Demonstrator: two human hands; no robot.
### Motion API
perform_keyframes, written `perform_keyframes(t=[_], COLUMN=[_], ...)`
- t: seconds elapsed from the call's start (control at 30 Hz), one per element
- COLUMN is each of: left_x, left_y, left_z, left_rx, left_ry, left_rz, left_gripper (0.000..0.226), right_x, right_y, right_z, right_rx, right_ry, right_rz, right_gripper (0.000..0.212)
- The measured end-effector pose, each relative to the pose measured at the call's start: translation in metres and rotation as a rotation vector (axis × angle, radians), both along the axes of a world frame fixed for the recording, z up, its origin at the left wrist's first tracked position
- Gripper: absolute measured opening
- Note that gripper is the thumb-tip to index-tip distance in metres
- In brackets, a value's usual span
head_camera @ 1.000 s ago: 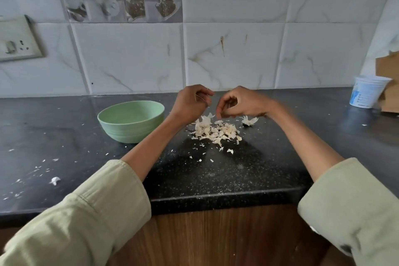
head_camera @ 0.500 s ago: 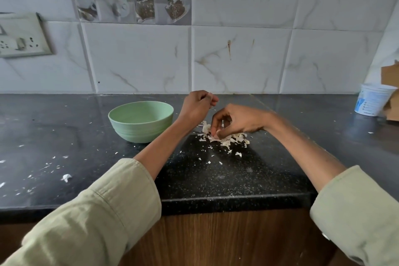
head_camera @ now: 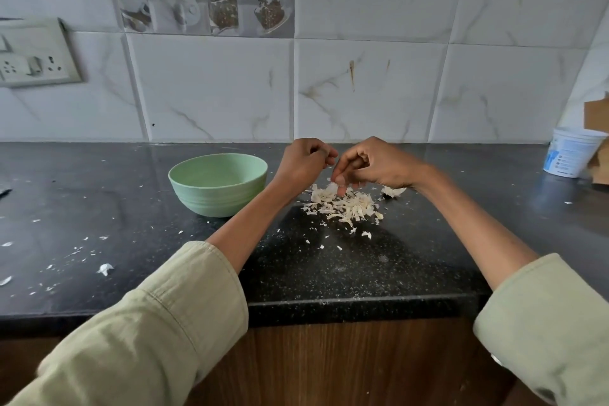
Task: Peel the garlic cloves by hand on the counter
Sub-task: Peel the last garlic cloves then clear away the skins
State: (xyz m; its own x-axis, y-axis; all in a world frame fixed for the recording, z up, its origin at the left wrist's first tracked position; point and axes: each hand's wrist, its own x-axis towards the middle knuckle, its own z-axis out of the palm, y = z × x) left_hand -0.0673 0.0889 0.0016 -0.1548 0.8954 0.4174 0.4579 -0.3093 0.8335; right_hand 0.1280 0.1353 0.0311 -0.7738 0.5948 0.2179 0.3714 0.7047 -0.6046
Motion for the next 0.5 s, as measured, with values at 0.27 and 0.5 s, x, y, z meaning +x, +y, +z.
perform_keyframes(t=[0.27,0.5], left_x=[0.002,0.001], left_y=[-0.001,0.000], left_z=[0.001,0.000], left_rx=[0.013,0.014], left_ry=[0.048,0.054], left_rz=[0.007,0.032], left_gripper=[0.025,0.025], right_x=[-0.003,-0.016], right_y=[-0.002,-0.001], right_z=[0.002,-0.014], right_rx=[0.078,0.161], right_ry=[-0.024,-0.135], right_rz=[-0.001,-0.032], right_gripper=[0.019,0.017])
